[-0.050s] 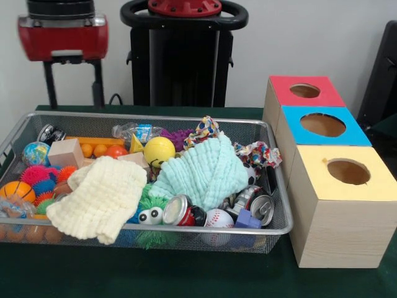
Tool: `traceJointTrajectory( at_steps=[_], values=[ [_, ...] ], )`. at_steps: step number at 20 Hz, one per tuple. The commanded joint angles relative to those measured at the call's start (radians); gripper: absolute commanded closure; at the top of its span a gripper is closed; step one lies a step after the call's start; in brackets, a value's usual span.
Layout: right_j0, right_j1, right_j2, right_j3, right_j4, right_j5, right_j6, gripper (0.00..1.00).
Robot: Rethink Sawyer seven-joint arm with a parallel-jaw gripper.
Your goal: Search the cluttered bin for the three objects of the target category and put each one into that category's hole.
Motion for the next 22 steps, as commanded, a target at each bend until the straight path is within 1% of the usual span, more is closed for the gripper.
traceJointTrajectory(
  at_steps=[1,3,6,12,13,16,17,21,22],
  values=[
    [0.102,-0.023,-0.188,0.202,0.004,-0.079,0.359,0.0],
    [0.137,-0.006,-0.235,0.2,0.006,-0.091,0.411,0.0],
    [0.171,0.02,-0.286,0.201,0.018,-0.125,0.449,0.0],
    [0.229,0.045,-0.375,0.266,0.014,-0.278,0.537,0.0],
    [0.237,0.059,-0.39,0.278,0.01,-0.32,0.554,0.0],
    [0.268,0.112,-0.427,0.277,0.009,-0.398,0.594,0.0],
    [0.278,0.137,-0.442,0.281,0.009,-0.445,0.61,0.0],
    [0.299,0.199,-0.47,0.292,0.03,-0.554,0.634,0.0],
    [0.305,0.205,-0.476,0.295,0.036,-0.565,0.637,0.0]
  ],
)
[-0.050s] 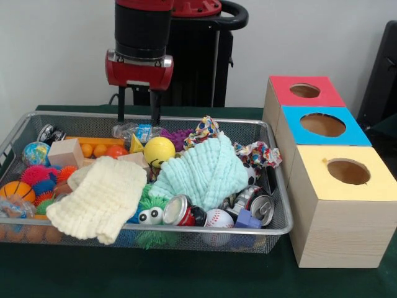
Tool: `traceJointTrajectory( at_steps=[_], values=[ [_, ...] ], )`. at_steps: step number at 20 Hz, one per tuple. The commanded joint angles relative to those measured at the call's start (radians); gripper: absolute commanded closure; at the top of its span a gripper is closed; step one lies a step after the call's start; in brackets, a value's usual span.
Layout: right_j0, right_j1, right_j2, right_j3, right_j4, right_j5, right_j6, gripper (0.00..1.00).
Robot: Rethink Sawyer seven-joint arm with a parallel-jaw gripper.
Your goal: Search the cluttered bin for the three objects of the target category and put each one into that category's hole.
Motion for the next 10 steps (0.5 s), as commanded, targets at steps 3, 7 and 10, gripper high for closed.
traceJointTrajectory(
  at_steps=[3,7,10],
  values=[
    [0.054,0.147,-0.122,0.102,0.051,-0.193,0.297,0.0],
    [0.072,0.162,-0.141,0.097,0.077,-0.207,0.288,0.0],
    [0.087,0.178,-0.154,0.092,0.096,-0.22,0.284,0.0]
  ],
)
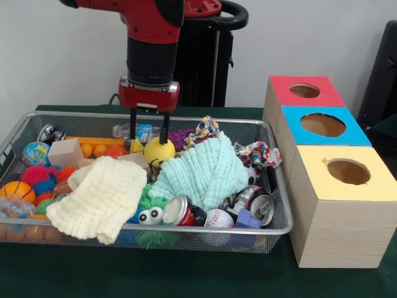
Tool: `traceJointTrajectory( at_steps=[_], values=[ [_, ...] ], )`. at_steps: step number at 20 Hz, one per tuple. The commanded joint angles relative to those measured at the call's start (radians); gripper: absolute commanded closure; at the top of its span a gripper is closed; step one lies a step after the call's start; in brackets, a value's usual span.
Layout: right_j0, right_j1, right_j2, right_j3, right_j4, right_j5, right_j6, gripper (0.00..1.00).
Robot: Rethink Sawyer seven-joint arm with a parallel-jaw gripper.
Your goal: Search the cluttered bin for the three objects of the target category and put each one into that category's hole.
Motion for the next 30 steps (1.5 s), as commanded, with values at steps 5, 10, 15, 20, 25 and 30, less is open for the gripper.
traceJointTrajectory(
  at_steps=[5,10,15,20,25,30],
  values=[
    [0.077,0.075,-0.069,0.047,0.107,-0.065,0.253,0.0],
    [0.118,0.073,-0.09,0.054,0.15,-0.075,0.261,0.0],
    [0.172,0.036,-0.106,0.04,0.205,-0.005,0.251,0.0],
    [0.212,-0.001,-0.122,0.014,0.254,0.076,0.223,0.0],
    [0.189,0.061,-0.108,-0.016,0.272,0.024,0.189,0.0],
    [0.175,0.086,-0.102,0.014,0.268,-0.047,0.182,0.0]
  ],
)
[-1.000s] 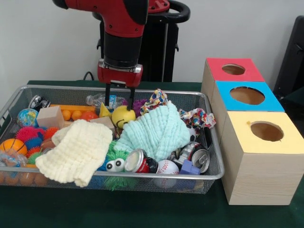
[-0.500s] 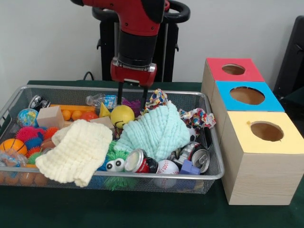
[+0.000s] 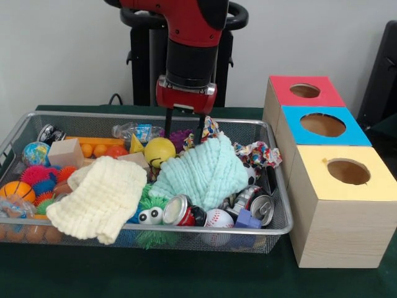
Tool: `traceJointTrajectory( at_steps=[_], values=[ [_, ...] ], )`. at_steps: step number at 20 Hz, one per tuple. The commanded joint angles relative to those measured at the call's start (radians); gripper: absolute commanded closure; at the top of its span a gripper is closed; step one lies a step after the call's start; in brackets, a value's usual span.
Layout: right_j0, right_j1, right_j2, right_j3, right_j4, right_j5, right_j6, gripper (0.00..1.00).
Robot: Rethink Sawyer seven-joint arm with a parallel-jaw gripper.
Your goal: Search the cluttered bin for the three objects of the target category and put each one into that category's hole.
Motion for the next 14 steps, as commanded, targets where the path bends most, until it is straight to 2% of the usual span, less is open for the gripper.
traceJointTrajectory(
  at_steps=[1,4,14],
  values=[
    [-0.031,0.06,0.02,0.026,0.04,-0.056,0.183,0.0],
    [-0.037,0.05,0.019,0.057,0.03,-0.081,0.186,0.0],
    [-0.094,0.064,0.023,0.087,-0.018,-0.147,0.151,0.0]
  ],
)
